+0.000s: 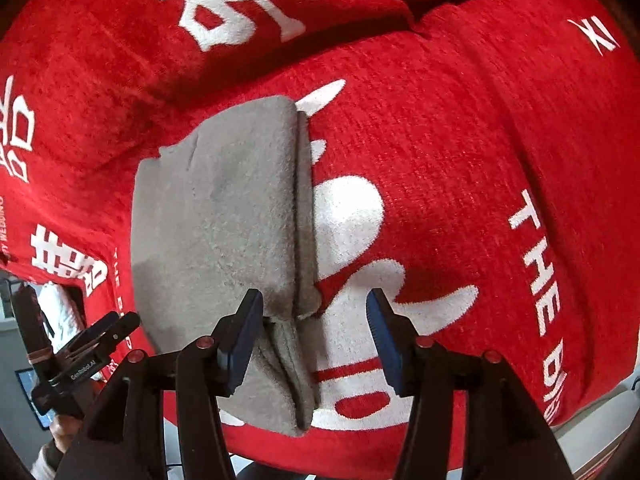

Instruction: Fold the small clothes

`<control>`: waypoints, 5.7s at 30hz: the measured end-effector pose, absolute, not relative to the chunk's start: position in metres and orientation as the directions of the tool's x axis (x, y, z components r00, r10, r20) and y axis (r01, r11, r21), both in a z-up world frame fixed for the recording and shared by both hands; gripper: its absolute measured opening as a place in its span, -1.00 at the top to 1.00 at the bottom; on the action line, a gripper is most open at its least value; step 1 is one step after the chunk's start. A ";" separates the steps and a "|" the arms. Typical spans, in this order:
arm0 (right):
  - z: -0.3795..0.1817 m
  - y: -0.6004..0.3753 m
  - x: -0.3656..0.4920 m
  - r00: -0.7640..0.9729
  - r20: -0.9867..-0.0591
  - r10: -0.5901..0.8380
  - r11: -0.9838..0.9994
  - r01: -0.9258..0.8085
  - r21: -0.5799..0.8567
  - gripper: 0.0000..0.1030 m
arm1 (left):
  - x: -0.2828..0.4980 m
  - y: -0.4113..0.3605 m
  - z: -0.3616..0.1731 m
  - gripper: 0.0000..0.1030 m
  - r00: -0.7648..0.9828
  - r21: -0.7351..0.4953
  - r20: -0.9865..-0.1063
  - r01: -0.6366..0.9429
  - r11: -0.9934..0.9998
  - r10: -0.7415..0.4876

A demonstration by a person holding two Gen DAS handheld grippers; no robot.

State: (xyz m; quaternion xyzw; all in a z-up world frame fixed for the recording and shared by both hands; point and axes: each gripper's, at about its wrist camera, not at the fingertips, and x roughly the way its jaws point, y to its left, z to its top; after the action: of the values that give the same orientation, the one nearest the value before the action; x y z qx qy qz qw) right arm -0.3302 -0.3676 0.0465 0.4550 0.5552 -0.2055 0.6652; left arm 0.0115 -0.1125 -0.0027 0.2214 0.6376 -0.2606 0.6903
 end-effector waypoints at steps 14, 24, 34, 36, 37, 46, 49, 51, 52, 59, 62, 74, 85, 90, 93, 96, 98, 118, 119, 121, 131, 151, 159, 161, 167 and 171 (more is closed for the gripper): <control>0.043 -0.369 -0.327 0.306 -0.917 0.256 0.488 0.778 0.396 -0.22 | 0.014 -0.120 -0.006 -0.68 0.032 -0.027 -0.998 0.635 0.772 -0.062; 0.036 -0.370 -0.319 0.329 -0.899 0.289 0.478 0.764 0.433 -0.44 | 0.015 -0.119 -0.008 -1.00 0.085 0.027 -0.996 0.635 0.772 -0.035; 0.023 -0.382 -0.313 0.407 -0.838 0.365 0.428 0.726 0.539 -0.63 | 0.036 -0.117 -0.010 -1.00 0.040 -0.050 -0.995 0.609 0.792 -0.093; 0.019 -0.385 -0.313 0.421 -0.820 0.387 0.408 0.720 0.562 -0.63 | 0.041 -0.117 -0.013 -1.00 0.027 -0.063 -0.995 0.596 0.801 -0.098; 0.017 -0.386 -0.313 0.429 -0.812 0.396 0.398 0.716 0.573 -0.63 | 0.046 -0.117 -0.018 -1.00 -0.004 -0.091 -0.994 0.585 0.806 -0.109; -0.008 -0.397 -0.313 0.510 -0.697 0.505 0.284 0.664 0.692 -0.63 | 0.073 -0.119 -0.037 -1.00 -0.146 -0.295 -0.955 0.522 0.800 -0.257; -0.018 -0.397 -0.309 0.519 -0.657 0.547 0.254 0.645 0.721 -0.63 | 0.079 -0.124 -0.050 -1.00 -0.227 -0.375 -0.926 0.495 0.784 -0.301; -0.021 -0.398 -0.304 0.534 -0.633 0.561 0.248 0.621 0.743 -0.63 | 0.080 -0.130 -0.060 -1.00 -0.254 -0.391 -0.919 0.502 0.771 -0.301; -0.021 -0.398 -0.301 0.536 -0.627 0.565 0.248 0.614 0.749 -0.63 | 0.079 -0.133 -0.065 -1.00 -0.269 -0.397 -0.916 0.510 0.763 -0.297; -0.028 -0.388 -0.261 0.543 -0.562 0.624 0.272 0.523 0.808 -0.65 | 0.068 -0.150 -0.080 -1.00 -0.318 -0.449 -0.891 0.503 0.738 -0.325; -0.031 -0.382 -0.248 0.552 -0.536 0.639 0.281 0.481 0.830 -0.65 | 0.061 -0.161 -0.079 -1.00 -0.312 -0.453 -0.889 0.510 0.731 -0.334; -0.022 -0.367 -0.250 0.531 -0.608 0.590 0.315 0.542 0.779 0.38 | 0.043 -0.175 -0.069 -0.56 -0.232 -0.395 -0.918 0.598 0.697 -0.321; 0.037 -0.324 -0.245 0.639 -0.454 0.621 0.164 0.461 0.872 0.39 | 0.051 -0.123 -0.013 0.08 -0.267 -0.519 -0.850 0.566 0.640 -0.453; 0.050 -0.280 -0.229 0.617 -0.436 0.655 0.161 0.450 0.878 0.39 | 0.053 -0.088 0.011 0.08 -0.262 -0.543 -0.834 0.543 0.640 -0.486; 0.043 -0.250 -0.219 0.602 -0.415 0.682 0.137 0.452 0.881 0.39 | 0.052 -0.061 0.023 0.08 -0.246 -0.517 -0.850 0.565 0.643 -0.466; 0.031 -0.214 -0.204 0.588 -0.406 0.699 0.123 0.462 0.879 0.39 | 0.057 -0.029 0.027 0.08 -0.235 -0.489 -0.867 0.570 0.660 -0.440; 0.020 -0.193 -0.191 0.564 -0.428 0.706 0.144 0.476 0.867 0.39 | 0.064 0.000 0.027 0.08 -0.223 -0.469 -0.878 0.568 0.676 -0.422; 0.021 -0.171 -0.163 0.138 -0.982 0.131 0.866 0.466 0.181 0.43 | 0.088 0.085 -0.011 0.08 -0.025 -0.237 -0.963 0.557 0.796 -0.269; 0.020 -0.175 -0.167 0.147 -0.981 0.129 0.856 0.482 0.185 0.21 | 0.085 0.075 -0.016 0.07 -0.023 -0.236 -0.963 0.556 0.797 -0.269; 0.023 -0.183 -0.175 0.148 -0.983 0.109 0.836 0.521 0.171 0.12 | 0.081 0.071 -0.019 0.06 -0.010 -0.231 -0.962 0.562 0.794 -0.273; 0.046 -0.205 -0.220 0.146 -0.977 0.153 0.737 0.642 0.211 0.12 | 0.078 0.074 -0.011 -0.24 0.022 -0.137 -0.983 0.561 0.816 -0.180; 0.021 -0.133 -0.235 -0.002 -0.972 0.234 0.776 0.603 0.186 0.15 | 0.060 0.089 0.002 -0.28 0.028 -0.063 -0.995 0.541 0.838 -0.092; 0.018 -0.133 -0.241 -0.018 -0.975 0.223 0.779 0.604 0.167 0.13 | 0.058 0.092 0.000 -0.56 0.015 -0.060 -0.997 0.545 0.836 -0.081; 0.018 -0.133 -0.241 -0.021 -0.974 0.223 0.780 0.604 0.166 0.11 | 0.057 0.092 0.000 -0.56 0.009 -0.063 -0.997 0.548 0.834 -0.082; 0.016 -0.131 -0.227 -0.019 -0.973 0.232 0.760 0.628 0.169 0.10 | 0.051 0.091 0.003 -0.56 -0.003 -0.081 -0.995 0.568 0.819 -0.097; 0.038 -0.143 -0.226 0.116 -0.966 0.229 0.704 0.666 0.247 0.10 | 0.050 0.091 0.002 -0.57 -0.005 -0.077 -0.996 0.564 0.822 -0.090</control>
State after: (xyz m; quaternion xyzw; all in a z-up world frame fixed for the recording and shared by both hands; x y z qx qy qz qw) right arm -0.2265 -0.1432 0.0375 0.3477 0.6437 -0.1654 0.6613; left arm 0.0501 0.0913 0.0020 0.1778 0.6670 -0.2396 0.6827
